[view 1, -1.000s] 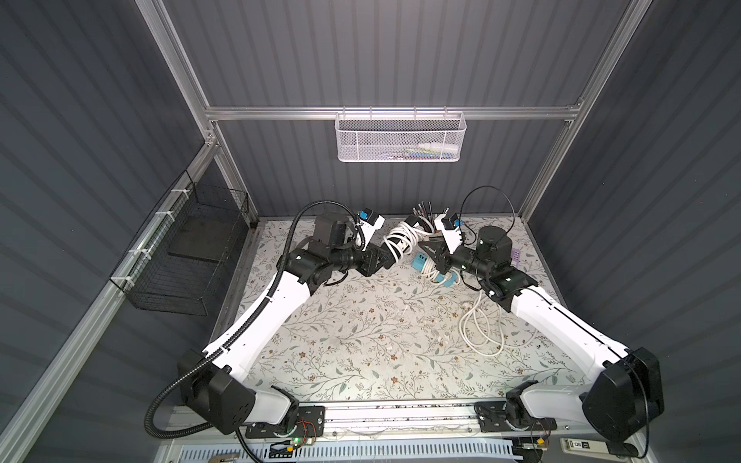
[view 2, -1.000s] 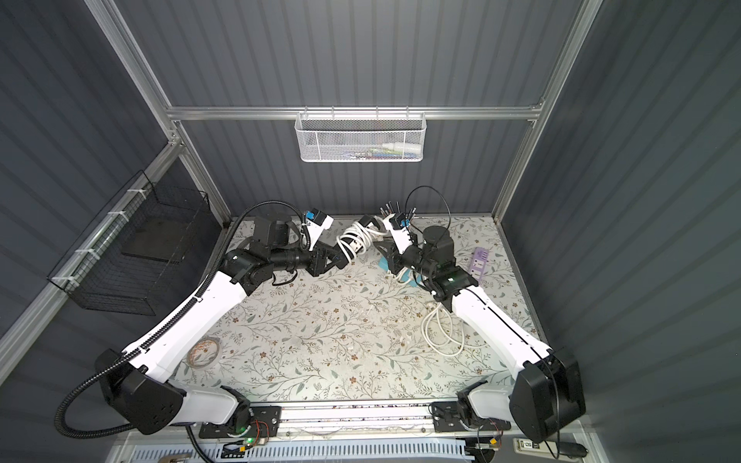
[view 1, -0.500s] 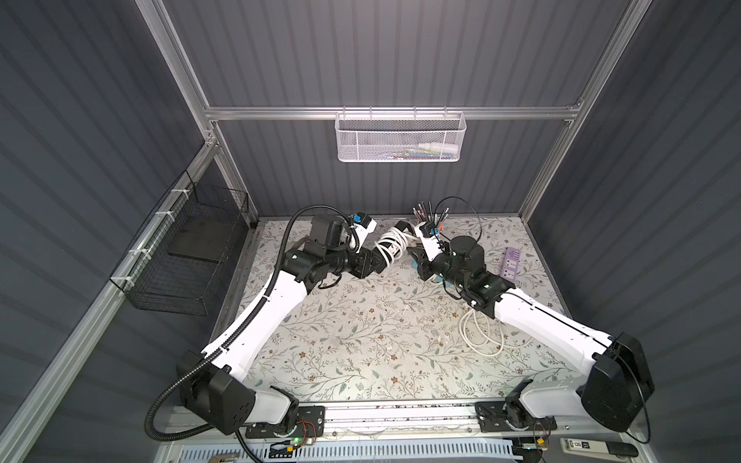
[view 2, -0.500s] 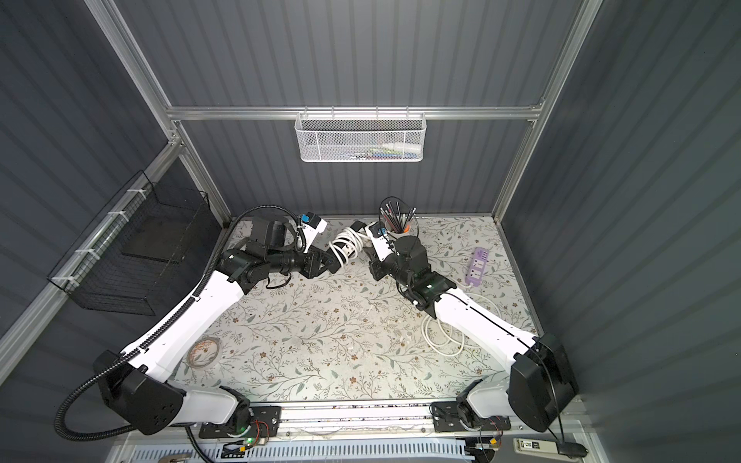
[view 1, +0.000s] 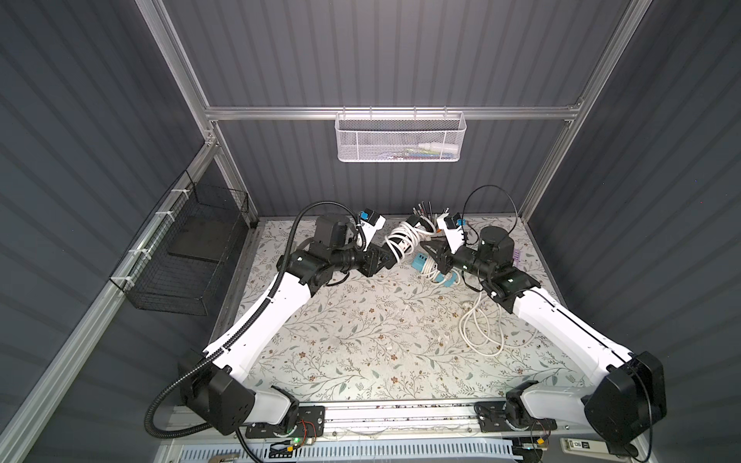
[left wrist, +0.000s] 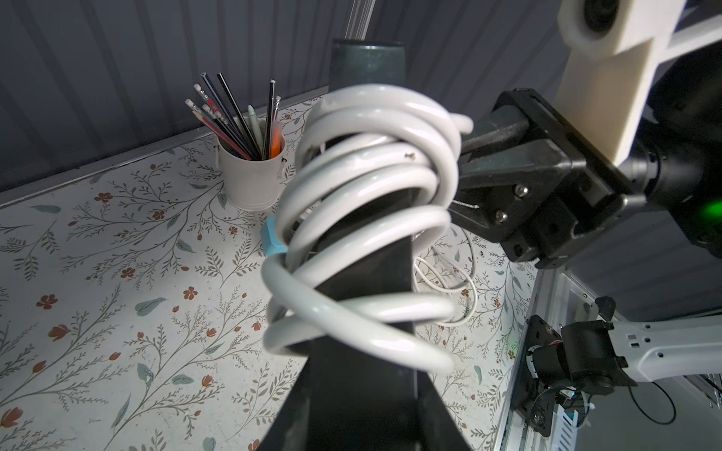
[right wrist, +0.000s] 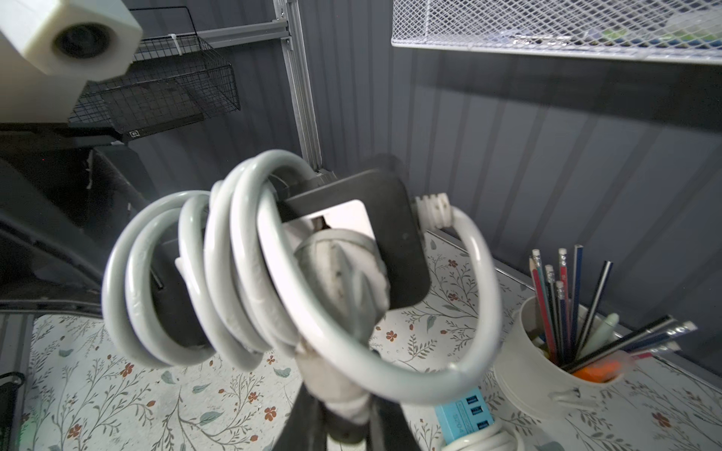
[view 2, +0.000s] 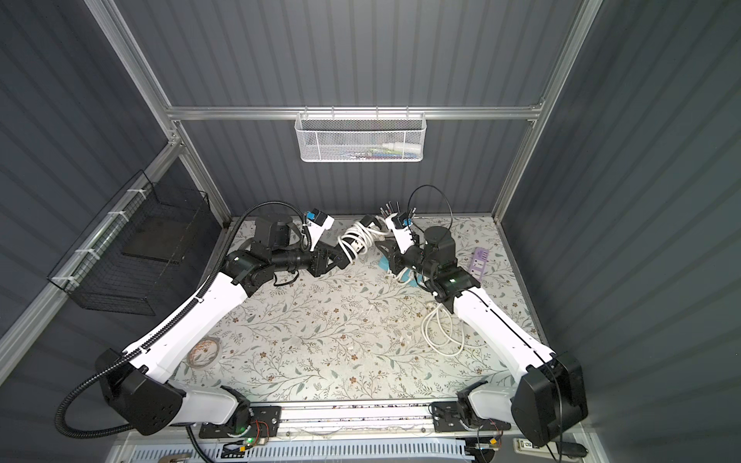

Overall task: Unwrap the cord wrapped around the power strip
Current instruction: Unwrap the power cord from the power strip.

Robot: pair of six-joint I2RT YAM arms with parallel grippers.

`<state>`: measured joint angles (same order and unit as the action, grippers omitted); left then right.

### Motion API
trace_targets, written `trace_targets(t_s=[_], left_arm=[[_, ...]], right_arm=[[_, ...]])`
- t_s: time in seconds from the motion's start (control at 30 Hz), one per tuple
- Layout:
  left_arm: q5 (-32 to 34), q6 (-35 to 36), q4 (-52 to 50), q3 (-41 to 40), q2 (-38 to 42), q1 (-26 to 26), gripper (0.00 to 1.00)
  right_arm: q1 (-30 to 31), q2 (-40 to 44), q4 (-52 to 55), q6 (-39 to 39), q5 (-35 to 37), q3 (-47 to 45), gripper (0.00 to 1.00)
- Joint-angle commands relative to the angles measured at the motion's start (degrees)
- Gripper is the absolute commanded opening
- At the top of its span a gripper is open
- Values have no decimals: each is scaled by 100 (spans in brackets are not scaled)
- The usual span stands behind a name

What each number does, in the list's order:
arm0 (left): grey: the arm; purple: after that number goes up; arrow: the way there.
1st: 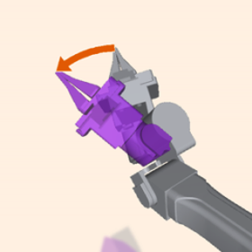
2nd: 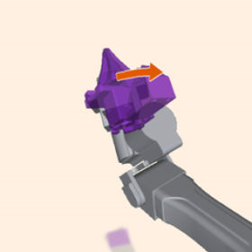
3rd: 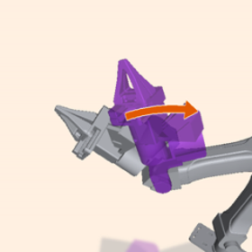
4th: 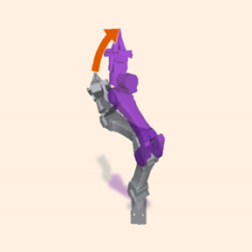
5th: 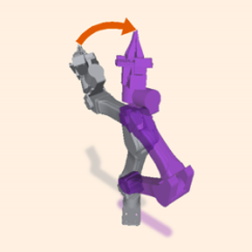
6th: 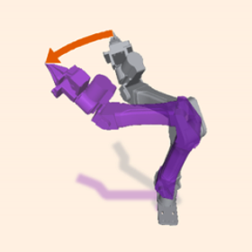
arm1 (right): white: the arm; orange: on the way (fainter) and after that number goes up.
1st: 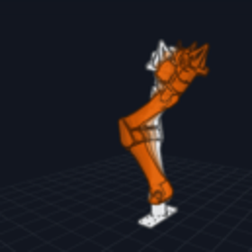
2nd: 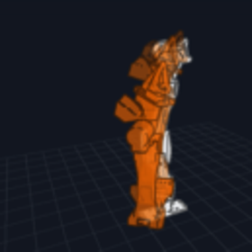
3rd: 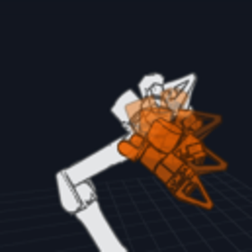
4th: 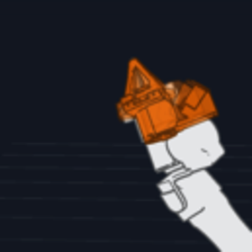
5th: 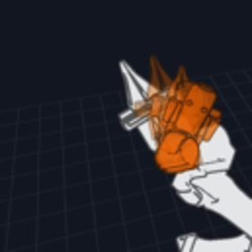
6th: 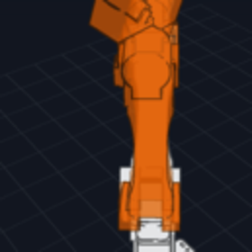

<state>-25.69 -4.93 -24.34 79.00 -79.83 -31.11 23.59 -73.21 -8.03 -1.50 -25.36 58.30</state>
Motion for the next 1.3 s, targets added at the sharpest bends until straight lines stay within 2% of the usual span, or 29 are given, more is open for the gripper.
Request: trace_targets(t_s=[0.0,0.33,0.47,0.57,0.77,0.83,1.0,1.17,1.27], left_arm=[[580,-7,-46,-45,91,176,0],[629,-204,144,63,15,211,0],[636,-252,211,80,-15,236,0],[821,-208,167,47,44,264,0],[889,-183,158,-79,82,325,0],[894,-184,166,-93,82,349,0],[914,-181,157,-104,99,387,0],[970,-149,143,-136,146,404,0],[960,-199,194,-131,135,413,0]], right_arm=[[-108,153,-224,286,42,42,0],[1525,-296,-184,-26,1058,292,0],[1798,-476,-240,4,1180,396,0],[1690,-338,-231,-18,1273,290,0],[630,235,-41,281,673,130,0],[273,375,45,305,276,146,0],[-438,395,-93,580,-220,68,0],[-441,336,-174,663,-276,10,0],[-81,316,-158,551,-25,-3,0]])
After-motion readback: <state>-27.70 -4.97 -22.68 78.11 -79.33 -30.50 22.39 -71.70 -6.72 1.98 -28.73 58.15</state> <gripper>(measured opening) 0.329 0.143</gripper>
